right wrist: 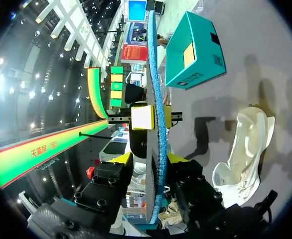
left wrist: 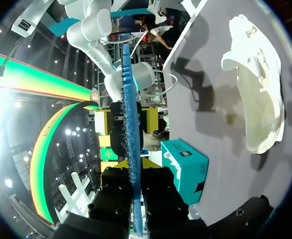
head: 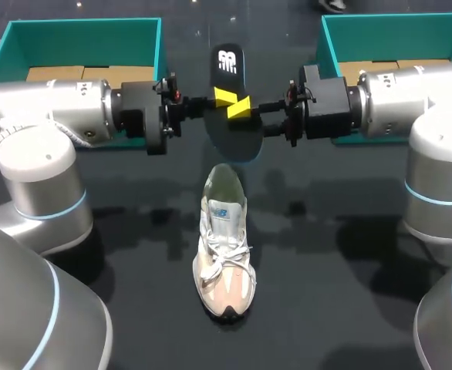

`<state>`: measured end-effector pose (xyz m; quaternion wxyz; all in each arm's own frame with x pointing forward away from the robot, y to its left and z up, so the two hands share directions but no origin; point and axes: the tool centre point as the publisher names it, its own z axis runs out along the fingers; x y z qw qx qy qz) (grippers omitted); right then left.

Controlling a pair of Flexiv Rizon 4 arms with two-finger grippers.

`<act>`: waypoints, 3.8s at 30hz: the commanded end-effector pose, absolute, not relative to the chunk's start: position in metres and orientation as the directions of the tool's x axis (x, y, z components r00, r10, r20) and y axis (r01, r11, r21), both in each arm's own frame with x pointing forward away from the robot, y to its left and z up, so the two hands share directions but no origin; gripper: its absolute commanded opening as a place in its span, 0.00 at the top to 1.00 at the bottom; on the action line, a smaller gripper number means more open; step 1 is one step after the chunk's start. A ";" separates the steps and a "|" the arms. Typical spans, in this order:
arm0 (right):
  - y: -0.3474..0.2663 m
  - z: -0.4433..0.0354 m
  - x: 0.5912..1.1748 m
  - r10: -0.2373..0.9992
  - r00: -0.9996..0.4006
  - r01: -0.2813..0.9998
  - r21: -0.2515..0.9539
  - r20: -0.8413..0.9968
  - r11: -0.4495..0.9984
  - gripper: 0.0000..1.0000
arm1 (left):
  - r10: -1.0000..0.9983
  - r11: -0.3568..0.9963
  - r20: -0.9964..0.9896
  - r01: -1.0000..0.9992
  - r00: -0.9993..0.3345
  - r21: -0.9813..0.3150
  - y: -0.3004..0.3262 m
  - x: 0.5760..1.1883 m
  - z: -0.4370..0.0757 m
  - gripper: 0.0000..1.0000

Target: Take the shoe out of the shoebox, open the shoe tongue, remove and reinsert the insole, then place the shoe into the shoebox

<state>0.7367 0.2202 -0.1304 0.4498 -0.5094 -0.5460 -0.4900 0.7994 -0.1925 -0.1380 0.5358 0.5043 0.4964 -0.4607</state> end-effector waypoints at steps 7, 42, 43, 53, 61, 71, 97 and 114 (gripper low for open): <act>0.227 -0.133 0.744 0.119 -0.068 0.998 0.067 0.991 0.007 0.82 | 0.001 0.045 -0.996 0.995 0.088 0.088 -0.194 0.802 -0.138 1.00; 0.207 -0.139 0.755 0.099 -0.140 0.990 0.142 0.985 -0.014 1.00 | 0.394 0.006 -0.908 0.989 -0.141 -0.151 -0.126 0.786 -0.140 0.00; 0.207 -0.139 0.755 0.099 -0.140 0.990 0.142 0.985 -0.014 1.00 | 0.394 0.006 -0.908 0.989 -0.141 -0.151 -0.126 0.786 -0.140 0.00; 0.207 -0.139 0.755 0.099 -0.140 0.990 0.142 0.985 -0.014 1.00 | 0.394 0.006 -0.908 0.989 -0.141 -0.151 -0.126 0.786 -0.140 0.00; 0.188 -0.154 0.768 0.106 -0.175 0.981 0.183 0.979 -0.069 1.00 | 0.436 0.388 -0.669 0.797 -0.602 -0.463 -0.122 0.794 -0.165 0.00; 0.172 -0.160 0.778 0.109 -0.282 0.954 0.291 0.953 -0.069 1.00 | 0.386 0.429 -0.366 0.516 -0.847 -0.741 -0.108 0.789 -0.196 0.00; 0.199 -0.173 0.795 0.195 -0.403 0.888 0.434 0.894 -0.151 1.00 | 0.281 0.674 -0.029 0.219 -0.959 -0.705 -0.081 0.785 -0.232 0.00; 0.204 -0.183 0.803 0.261 -0.436 0.861 0.484 0.861 -0.158 1.00 | 0.187 0.790 0.014 0.142 -0.982 -0.596 -0.076 0.767 -0.250 0.00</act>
